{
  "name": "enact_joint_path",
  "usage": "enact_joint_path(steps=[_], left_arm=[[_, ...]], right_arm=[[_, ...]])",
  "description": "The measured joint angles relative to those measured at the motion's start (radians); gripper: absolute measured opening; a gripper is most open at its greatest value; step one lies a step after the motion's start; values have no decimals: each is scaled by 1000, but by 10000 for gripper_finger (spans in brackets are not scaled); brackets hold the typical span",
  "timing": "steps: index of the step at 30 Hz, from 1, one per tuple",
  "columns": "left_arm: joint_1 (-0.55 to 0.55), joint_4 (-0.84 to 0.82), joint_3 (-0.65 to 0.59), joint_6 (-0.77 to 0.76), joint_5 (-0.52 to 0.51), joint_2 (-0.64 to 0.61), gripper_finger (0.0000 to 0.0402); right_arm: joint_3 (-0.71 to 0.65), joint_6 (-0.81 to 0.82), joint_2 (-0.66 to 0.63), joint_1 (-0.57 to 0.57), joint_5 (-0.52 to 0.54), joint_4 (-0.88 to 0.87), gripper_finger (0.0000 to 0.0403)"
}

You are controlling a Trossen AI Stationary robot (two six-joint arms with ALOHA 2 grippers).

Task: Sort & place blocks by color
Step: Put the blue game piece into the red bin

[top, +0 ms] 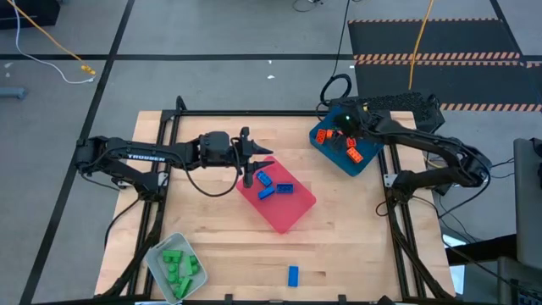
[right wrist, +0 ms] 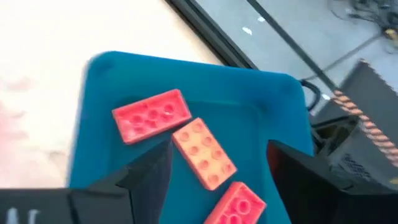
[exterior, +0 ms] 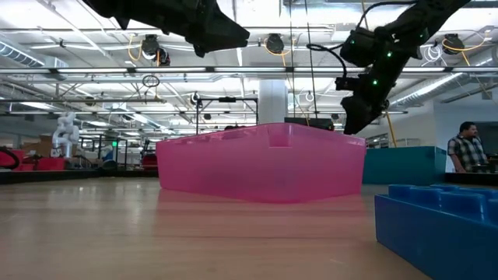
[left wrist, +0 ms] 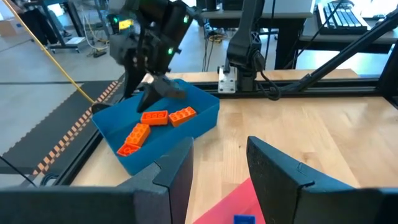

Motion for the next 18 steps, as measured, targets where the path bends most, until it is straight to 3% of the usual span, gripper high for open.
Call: enact_joint_path(steps=[7,12,18], left_arm=[[0,-27,0,3,-3,0,152],[0,-31,0,3,-3,0,152],[0,-29,0,2,-3,0,152]], right_arm=[[0,1,-119,111,-140,-33,251],[0,32,-231,282,-155,-54,241],[0,152,-287,526,-294,-22,240]])
